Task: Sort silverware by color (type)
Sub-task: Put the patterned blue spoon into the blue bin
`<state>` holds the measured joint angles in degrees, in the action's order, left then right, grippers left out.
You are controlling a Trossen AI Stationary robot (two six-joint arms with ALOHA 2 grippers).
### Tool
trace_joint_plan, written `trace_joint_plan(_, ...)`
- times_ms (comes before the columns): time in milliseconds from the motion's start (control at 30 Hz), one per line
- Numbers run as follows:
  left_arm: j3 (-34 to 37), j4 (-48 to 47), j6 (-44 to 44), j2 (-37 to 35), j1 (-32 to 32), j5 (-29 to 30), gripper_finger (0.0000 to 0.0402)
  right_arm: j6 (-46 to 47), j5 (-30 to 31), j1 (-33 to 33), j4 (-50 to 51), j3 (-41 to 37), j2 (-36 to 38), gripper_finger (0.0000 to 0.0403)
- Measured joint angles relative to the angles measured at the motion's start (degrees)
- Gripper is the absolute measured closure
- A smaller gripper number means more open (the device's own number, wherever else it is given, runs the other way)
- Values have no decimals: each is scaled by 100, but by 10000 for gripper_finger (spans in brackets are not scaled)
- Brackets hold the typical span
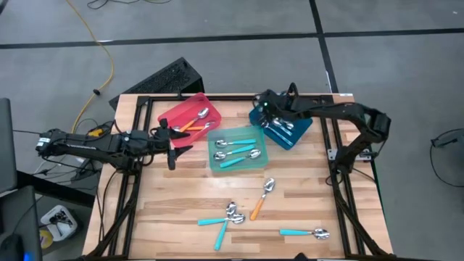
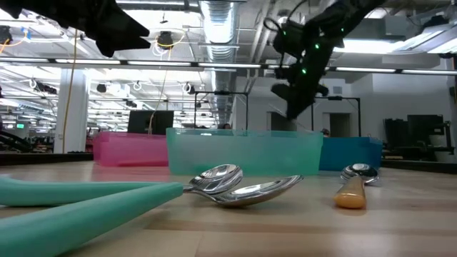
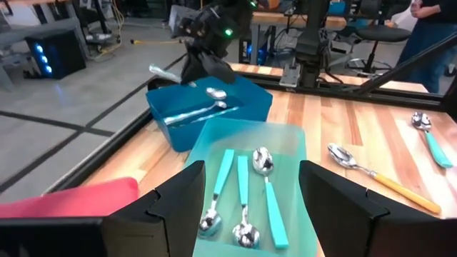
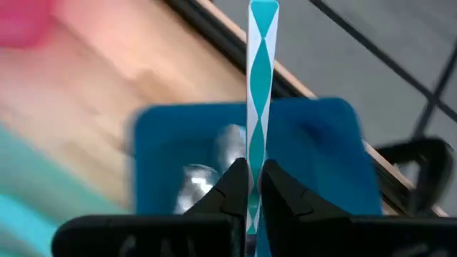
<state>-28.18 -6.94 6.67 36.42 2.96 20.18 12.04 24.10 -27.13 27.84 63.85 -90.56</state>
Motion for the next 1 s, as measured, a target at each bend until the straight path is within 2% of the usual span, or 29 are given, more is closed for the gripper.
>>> trace_joint_plan(200, -1, -24, 116, 0, 0, -4, 187, 14, -260, -387, -37, -404, 0, 353)
trace_joint_plan(400, 0, -22, 115, 0, 0, -4, 187, 14, -601, -661, -480, -1025, -2, 353)
trace_joint_plan(667, -2, -14, 99, 0, 0, 0, 187, -9, -840, -711, -683, -1459, -2, 353)
trace_joint_plan(833, -2, -4, 95, 0, 0, 5, 187, -181, -1347, -787, -968, -1677, -2, 353)
trace_joint_plan(1000, -2, -5, 99, 0, 1, 7, 187, -152, -1388, -829, -1040, -1737, -4, 353)
